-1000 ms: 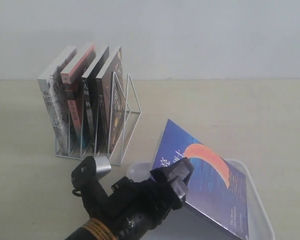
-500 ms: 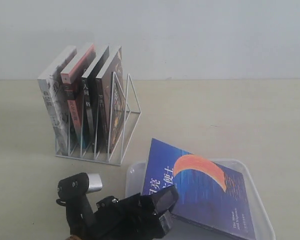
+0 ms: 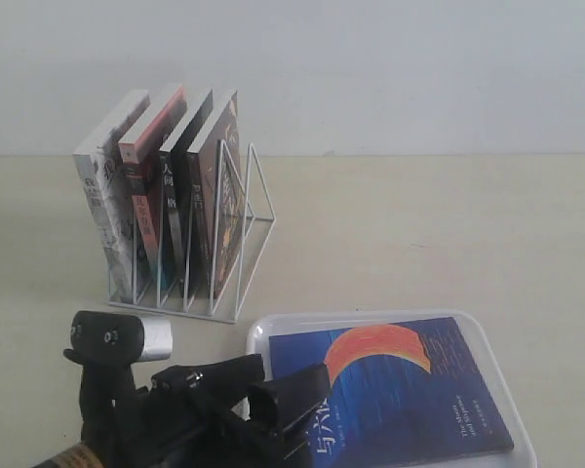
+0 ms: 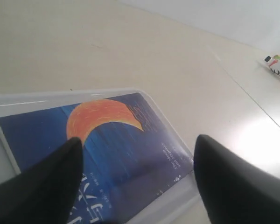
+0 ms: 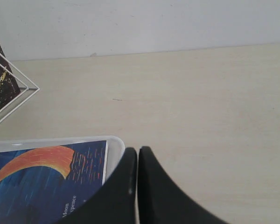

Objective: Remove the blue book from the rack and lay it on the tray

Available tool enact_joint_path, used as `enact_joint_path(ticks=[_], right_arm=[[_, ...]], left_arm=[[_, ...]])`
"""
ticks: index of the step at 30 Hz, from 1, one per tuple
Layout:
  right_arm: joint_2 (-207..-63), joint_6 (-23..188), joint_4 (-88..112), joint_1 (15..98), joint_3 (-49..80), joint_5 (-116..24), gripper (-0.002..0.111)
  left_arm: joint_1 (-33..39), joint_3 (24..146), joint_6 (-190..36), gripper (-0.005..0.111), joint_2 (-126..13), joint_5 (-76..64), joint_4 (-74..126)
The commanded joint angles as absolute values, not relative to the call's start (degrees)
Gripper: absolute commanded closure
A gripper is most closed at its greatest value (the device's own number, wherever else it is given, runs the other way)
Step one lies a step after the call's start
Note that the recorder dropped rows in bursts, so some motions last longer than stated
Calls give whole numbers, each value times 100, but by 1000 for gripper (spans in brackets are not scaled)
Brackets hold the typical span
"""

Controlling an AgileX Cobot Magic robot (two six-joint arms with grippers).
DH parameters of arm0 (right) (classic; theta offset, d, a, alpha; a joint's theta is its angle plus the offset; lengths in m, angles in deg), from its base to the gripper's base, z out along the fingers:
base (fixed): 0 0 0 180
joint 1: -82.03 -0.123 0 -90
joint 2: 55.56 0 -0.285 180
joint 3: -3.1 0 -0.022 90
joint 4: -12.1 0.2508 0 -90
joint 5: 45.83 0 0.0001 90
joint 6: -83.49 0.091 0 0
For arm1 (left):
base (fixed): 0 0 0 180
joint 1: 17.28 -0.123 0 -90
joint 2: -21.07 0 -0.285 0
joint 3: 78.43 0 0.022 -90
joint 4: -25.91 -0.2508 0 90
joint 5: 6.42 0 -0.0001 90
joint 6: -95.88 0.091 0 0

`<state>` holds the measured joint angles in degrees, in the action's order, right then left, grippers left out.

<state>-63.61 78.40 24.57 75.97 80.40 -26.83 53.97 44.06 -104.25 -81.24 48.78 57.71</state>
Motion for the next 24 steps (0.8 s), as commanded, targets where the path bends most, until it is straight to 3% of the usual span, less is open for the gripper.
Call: enact_joint_path(ticks=[1, 4, 11, 24], right_arm=[[-6334, 7850, 2428, 7625, 8032, -2735, 108], [-6334, 7850, 2428, 7625, 8032, -2735, 108], [-6334, 7850, 2428, 7625, 8032, -2735, 108], [-6334, 7850, 2428, 7625, 8032, -2735, 108]], left_arm=[[5423, 4194, -9750, 43, -7349, 4123, 5952], [5423, 4027, -9166, 45, -6640, 3666, 5959], [5423, 3370, -9024, 102, -4792, 2768, 5477], [5423, 3013, -9024, 102, -3840, 2667, 5477]])
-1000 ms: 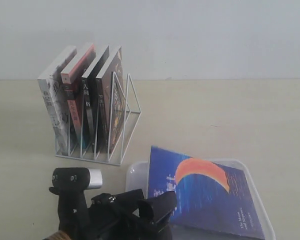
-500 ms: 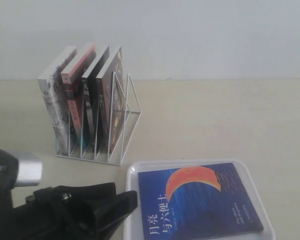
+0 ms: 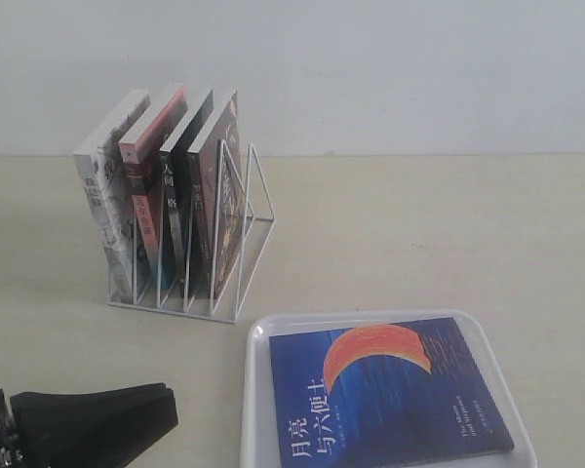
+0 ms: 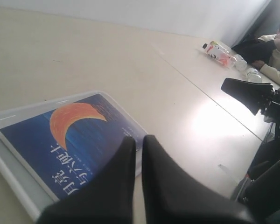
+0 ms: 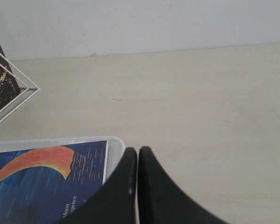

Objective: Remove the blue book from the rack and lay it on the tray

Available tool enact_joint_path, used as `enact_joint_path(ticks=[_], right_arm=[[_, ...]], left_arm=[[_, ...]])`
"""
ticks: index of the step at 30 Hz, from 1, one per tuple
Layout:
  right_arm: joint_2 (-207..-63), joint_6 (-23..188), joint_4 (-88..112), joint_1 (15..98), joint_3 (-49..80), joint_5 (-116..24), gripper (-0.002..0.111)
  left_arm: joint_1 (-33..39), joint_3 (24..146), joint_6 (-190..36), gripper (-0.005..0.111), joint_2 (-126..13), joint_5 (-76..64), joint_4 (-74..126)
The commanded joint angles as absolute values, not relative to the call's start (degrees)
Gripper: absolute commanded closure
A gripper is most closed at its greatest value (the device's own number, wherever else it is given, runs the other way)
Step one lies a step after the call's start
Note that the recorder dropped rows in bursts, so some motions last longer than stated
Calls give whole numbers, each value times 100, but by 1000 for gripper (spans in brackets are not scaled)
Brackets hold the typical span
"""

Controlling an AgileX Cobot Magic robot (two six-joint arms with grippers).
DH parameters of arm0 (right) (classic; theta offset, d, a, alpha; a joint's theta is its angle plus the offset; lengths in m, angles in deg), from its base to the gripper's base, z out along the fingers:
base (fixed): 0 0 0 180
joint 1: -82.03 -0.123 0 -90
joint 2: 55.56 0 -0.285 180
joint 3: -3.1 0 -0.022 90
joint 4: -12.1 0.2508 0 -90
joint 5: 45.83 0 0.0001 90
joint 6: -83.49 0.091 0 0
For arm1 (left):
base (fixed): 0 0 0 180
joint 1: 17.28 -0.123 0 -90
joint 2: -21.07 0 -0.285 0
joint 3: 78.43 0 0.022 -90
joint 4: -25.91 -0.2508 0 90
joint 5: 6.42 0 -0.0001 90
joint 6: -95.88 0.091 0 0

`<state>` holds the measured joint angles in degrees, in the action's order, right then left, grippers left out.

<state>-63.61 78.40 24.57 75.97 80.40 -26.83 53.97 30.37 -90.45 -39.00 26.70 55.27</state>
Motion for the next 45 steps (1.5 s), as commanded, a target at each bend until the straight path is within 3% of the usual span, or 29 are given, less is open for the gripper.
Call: enact_joint_path(ticks=[1, 16, 19, 45], right_arm=[[-6334, 7850, 2428, 7625, 8032, -2735, 108], [-6334, 7850, 2428, 7625, 8032, -2735, 108], [-6334, 7850, 2428, 7625, 8032, -2760, 108], [-6334, 7850, 2428, 7625, 8032, -2735, 108]], left_arm=[[5423, 3013, -9024, 102, -3840, 2667, 5477], [5423, 3013, -9008, 102, -3865, 2677, 5477], [5162, 3013, -9233, 102, -3881, 2461, 5450], [-790, 2999, -9810, 102, -796, -2540, 5501]])
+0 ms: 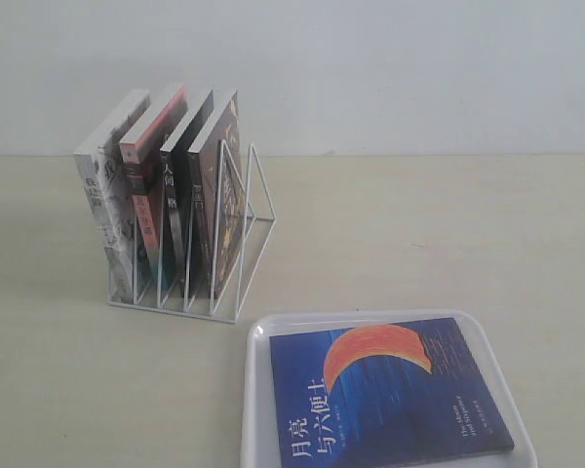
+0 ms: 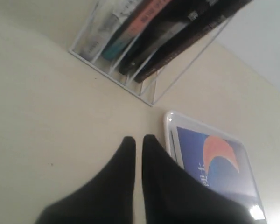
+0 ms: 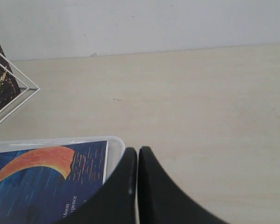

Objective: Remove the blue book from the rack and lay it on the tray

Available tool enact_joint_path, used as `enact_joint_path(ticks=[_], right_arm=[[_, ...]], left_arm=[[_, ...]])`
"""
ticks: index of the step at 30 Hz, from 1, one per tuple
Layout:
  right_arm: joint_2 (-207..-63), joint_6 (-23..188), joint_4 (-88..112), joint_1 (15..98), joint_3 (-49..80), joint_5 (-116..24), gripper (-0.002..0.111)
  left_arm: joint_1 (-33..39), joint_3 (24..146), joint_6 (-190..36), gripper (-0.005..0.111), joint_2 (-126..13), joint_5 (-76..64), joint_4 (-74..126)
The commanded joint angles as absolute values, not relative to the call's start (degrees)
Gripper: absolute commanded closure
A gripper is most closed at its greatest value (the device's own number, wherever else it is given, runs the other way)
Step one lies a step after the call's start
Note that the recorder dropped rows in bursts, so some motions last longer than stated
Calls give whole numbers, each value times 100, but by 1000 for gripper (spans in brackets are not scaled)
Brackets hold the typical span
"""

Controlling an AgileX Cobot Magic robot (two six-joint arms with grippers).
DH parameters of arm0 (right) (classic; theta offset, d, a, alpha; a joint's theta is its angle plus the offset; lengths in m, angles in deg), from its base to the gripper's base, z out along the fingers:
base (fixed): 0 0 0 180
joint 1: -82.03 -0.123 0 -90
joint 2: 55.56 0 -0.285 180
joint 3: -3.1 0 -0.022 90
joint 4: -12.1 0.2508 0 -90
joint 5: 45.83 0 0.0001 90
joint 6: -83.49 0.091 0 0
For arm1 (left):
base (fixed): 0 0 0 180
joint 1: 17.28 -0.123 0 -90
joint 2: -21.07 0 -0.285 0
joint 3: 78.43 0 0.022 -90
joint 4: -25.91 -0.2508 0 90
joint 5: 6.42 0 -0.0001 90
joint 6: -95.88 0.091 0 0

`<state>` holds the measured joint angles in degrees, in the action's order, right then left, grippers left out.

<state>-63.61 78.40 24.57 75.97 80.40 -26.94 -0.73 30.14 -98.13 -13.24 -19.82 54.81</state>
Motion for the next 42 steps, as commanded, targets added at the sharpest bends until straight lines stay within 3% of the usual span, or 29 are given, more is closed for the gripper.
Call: enact_joint_path(ticks=[1, 7, 14, 18, 26, 32, 34, 38, 42], right_arm=[[-6334, 7850, 2428, 7625, 8032, -2735, 108], [-6334, 7850, 2428, 7625, 8032, -2735, 108], [-6334, 7850, 2428, 7625, 8032, -2735, 108], [-6334, 7850, 2428, 7625, 8032, -2752, 108], [-6334, 7850, 2428, 7625, 8032, -2739, 108], [-6334, 7850, 2428, 7625, 8032, -2739, 108], [-6334, 7850, 2428, 7625, 8032, -2721, 108], [-6334, 7850, 2428, 7625, 8032, -2721, 108], [-6334, 7850, 2428, 7625, 8032, -2721, 108]], left_arm=[[-977, 2999, -9777, 102, -634, -2678, 5501], [-1562, 2999, -9068, 102, 193, -3027, 6048], [-1611, 2999, -5008, 102, 1285, -2693, 9939], [-1611, 3044, -1481, 102, 1329, -2945, 12586], [-1611, 3142, -1050, 102, 1329, -3029, 12586], [-1611, 3142, 830, 102, 1329, -4502, 12586], [-1611, 3142, 78, 102, 1329, -3912, 12020], [-1611, 3102, -5452, 102, 1329, -1998, 8075], [-1611, 3096, -7673, 102, 1329, -1800, 5076]])
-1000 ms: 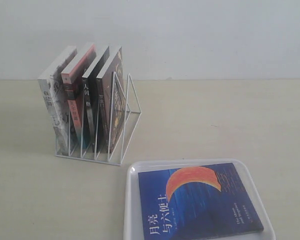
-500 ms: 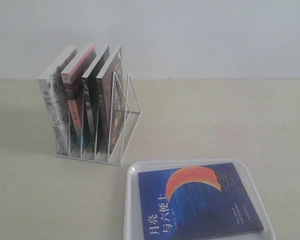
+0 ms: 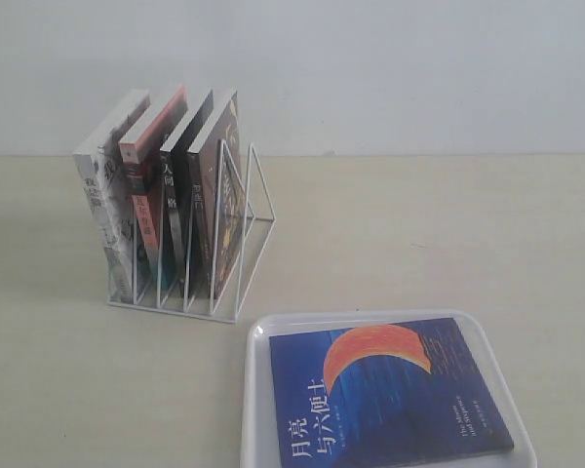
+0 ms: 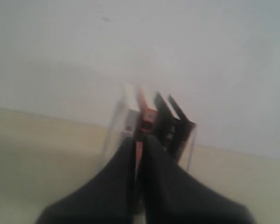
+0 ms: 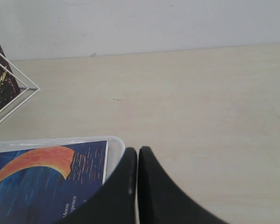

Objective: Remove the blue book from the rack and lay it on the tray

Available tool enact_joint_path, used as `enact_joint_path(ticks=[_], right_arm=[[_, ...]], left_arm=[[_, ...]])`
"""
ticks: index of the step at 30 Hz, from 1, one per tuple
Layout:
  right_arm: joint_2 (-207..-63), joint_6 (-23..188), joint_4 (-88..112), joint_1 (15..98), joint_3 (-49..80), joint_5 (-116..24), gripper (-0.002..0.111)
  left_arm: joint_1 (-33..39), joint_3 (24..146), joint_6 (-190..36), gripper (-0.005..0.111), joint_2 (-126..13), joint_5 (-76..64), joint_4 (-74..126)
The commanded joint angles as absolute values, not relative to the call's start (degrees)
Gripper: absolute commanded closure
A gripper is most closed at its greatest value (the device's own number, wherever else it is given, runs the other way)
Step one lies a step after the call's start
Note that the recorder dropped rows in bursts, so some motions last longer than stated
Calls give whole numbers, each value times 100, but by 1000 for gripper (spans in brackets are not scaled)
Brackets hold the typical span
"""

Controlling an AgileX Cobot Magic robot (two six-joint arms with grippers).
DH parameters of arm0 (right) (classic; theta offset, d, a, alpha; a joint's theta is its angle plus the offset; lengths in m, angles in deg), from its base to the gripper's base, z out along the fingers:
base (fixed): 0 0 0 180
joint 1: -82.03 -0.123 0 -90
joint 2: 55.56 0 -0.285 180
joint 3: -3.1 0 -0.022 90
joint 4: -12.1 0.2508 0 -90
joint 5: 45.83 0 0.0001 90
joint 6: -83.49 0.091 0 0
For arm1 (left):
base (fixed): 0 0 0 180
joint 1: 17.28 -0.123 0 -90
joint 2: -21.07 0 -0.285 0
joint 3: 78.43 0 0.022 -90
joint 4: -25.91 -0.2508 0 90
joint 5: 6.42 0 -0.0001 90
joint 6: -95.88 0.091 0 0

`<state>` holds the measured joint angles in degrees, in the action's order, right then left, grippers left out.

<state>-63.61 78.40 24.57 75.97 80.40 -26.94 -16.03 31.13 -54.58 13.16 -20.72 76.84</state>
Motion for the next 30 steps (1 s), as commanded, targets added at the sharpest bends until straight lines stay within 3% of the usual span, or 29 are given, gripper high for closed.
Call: enact_joint_path(ticks=[1, 11, 30], right_arm=[[-6334, 7850, 2428, 7625, 8032, -2721, 108], [-6334, 7850, 2428, 7625, 8032, -2721, 108], [-6334, 7850, 2428, 7625, 8032, -2735, 108]], left_arm=[[-1611, 3096, -7927, 102, 1329, -1813, 4662], [-1611, 2435, -8282, 102, 1329, -1188, 3075], [-1611, 2435, -8507, 102, 1329, -2590, 2706]])
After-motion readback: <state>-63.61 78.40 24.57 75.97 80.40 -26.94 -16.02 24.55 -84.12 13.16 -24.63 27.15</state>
